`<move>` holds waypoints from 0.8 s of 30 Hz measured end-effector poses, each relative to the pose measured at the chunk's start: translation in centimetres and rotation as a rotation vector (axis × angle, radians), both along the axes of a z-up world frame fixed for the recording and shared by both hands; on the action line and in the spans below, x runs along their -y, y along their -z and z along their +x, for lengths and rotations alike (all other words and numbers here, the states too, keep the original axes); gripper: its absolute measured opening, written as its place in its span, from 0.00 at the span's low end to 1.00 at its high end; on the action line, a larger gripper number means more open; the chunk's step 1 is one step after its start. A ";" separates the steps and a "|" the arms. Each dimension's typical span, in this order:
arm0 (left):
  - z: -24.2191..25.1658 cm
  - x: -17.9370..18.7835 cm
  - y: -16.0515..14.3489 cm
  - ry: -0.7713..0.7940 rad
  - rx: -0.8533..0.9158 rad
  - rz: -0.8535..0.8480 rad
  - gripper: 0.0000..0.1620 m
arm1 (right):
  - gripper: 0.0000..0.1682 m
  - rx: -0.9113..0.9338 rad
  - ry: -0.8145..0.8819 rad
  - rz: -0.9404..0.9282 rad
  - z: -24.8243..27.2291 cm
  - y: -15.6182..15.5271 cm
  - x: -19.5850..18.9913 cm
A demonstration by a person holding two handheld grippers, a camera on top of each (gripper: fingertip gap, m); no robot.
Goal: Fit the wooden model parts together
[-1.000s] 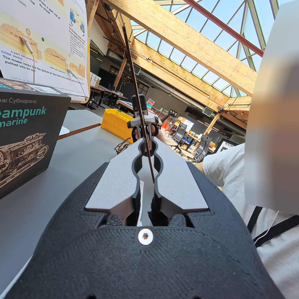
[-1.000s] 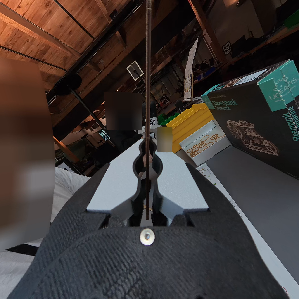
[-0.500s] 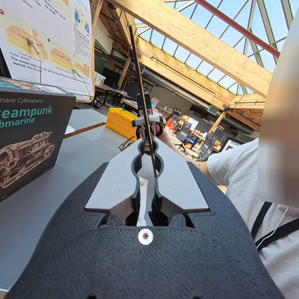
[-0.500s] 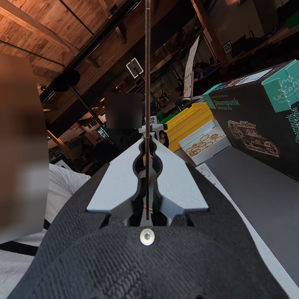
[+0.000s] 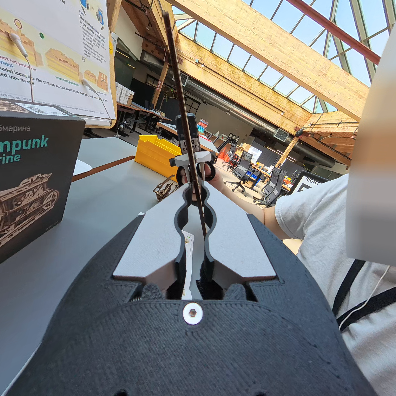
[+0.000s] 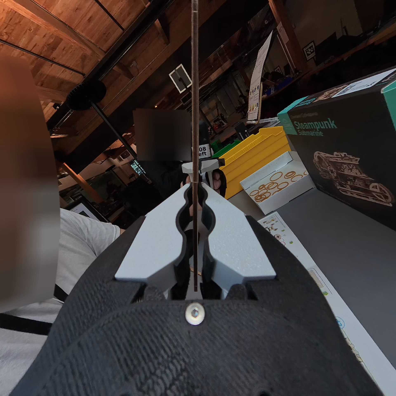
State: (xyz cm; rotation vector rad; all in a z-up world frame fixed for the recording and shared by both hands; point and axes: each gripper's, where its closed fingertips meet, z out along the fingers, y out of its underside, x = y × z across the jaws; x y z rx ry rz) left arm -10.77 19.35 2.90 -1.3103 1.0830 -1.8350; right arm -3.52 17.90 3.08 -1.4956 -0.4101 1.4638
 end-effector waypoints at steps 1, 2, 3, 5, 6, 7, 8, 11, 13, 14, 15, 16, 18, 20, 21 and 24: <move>0.1 0.1 0.0 0.004 0.000 0.002 0.03 | 0.01 0.002 -0.005 -0.001 -0.2 0.1 0.0; 0.2 0.2 0.0 0.006 -0.001 0.004 0.03 | 0.01 0.005 -0.009 -0.001 -0.4 0.2 0.1; 0.2 0.3 -0.1 0.009 -0.001 0.005 0.03 | 0.01 0.009 -0.013 -0.001 -0.6 0.3 0.1; 0.3 0.4 -0.2 0.011 0.002 0.006 0.03 | 0.01 0.015 -0.021 -0.003 -0.9 0.4 0.2; 0.3 0.4 -0.2 0.009 0.003 0.007 0.03 | 0.01 0.015 -0.026 -0.004 -1.1 0.5 0.2; 0.2 0.3 -0.3 0.004 0.006 0.008 0.03 | 0.01 0.019 -0.031 -0.005 -1.3 0.6 0.3; 0.1 0.2 -0.4 -0.002 0.009 0.009 0.03 | 0.01 0.024 -0.035 -0.005 -1.5 0.7 0.3; -0.6 -0.4 -0.8 -0.032 0.017 0.020 0.03 | 0.01 0.039 -0.052 -0.005 -2.1 1.1 0.5; -1.2 -0.9 -1.3 -0.064 0.030 0.027 0.05 | 0.01 0.051 -0.068 -0.007 -2.6 1.4 0.7; -1.5 -1.2 -1.6 -0.080 0.039 0.030 0.06 | 0.01 0.059 -0.079 -0.008 -2.9 1.6 0.8; -1.8 -1.4 -1.9 -0.096 0.045 0.033 0.07 | 0.01 0.067 -0.091 -0.010 -3.2 1.8 0.9; -2.1 -1.7 -2.1 -0.112 0.048 0.037 0.08 | 0.01 0.075 -0.100 -0.011 -3.5 2.0 1.0; -2.4 -2.0 -2.4 -0.137 0.052 0.045 0.09 | 0.01 0.089 -0.121 -0.014 -4.1 2.4 1.2; -2.6 -2.2 -2.4 -0.151 0.045 0.055 0.08 | 0.01 0.100 -0.132 -0.016 -4.5 2.7 1.3; -2.7 -2.2 -2.2 -0.150 0.035 0.061 0.09 | 0.01 0.107 -0.132 -0.017 -4.6 2.9 1.3; -2.7 -1.9 -2.4 -0.128 0.048 0.061 0.08 | 0.01 0.118 -0.141 -0.017 -5.0 3.1 1.5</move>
